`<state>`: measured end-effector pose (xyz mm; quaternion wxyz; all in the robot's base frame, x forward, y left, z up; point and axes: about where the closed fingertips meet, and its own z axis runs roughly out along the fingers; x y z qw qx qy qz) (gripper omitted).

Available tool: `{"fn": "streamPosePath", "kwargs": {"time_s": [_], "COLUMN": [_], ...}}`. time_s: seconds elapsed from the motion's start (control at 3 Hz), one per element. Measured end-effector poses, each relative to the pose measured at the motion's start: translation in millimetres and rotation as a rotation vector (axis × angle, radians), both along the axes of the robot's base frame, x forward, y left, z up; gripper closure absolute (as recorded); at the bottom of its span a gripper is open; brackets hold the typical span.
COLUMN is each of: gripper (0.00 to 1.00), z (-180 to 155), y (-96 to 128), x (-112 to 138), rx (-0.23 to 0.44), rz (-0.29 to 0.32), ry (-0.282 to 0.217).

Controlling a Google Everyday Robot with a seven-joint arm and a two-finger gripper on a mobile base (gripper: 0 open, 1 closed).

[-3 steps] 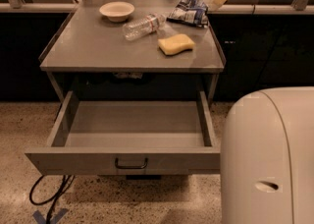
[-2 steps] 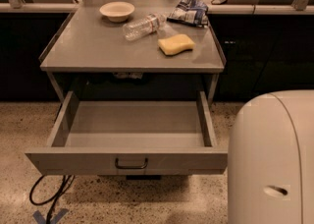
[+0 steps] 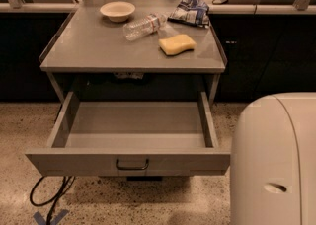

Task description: Place blue chip bag into top drawer

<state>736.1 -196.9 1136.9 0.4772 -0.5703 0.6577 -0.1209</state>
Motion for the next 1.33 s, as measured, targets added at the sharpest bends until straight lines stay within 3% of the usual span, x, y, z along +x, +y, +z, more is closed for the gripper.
{"fn": "streamPosePath", "kwargs": {"time_s": [0.33, 0.67, 1.0, 1.33], "gripper": [0.0, 0.0, 0.0, 0.0], "z": [32.6, 56.1, 34.9, 34.7], "y": [-61.3, -112.7, -134.0, -133.9], "x": [24.6, 28.4, 19.3, 19.4], "rx": [0.044, 0.1, 0.159, 0.159], "rz": [-0.203, -0.372, -0.417, -0.417], "ry": [-0.152, -0.234, -0.158, -0.158]}}
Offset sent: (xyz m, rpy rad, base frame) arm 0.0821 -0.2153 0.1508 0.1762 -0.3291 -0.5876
